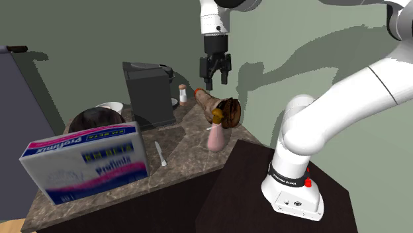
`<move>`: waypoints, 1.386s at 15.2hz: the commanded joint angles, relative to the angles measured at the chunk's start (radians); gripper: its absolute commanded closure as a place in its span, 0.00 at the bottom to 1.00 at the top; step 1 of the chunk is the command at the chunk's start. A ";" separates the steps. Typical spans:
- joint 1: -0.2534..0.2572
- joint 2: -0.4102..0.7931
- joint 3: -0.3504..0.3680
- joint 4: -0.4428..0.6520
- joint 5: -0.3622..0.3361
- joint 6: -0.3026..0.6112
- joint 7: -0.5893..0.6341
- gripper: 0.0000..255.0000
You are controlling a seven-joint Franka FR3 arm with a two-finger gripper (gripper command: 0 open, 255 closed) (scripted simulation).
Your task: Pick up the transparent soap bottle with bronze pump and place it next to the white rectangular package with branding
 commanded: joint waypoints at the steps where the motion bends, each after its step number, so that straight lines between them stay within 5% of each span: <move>1: 0.000 0.000 0.000 0.000 0.000 0.000 0.000 0.00; 11: -0.073 0.109 -0.152 -0.146 -0.137 0.301 -0.171 0.00; 21: -0.117 0.378 -0.323 -0.153 -0.202 0.635 -0.349 0.00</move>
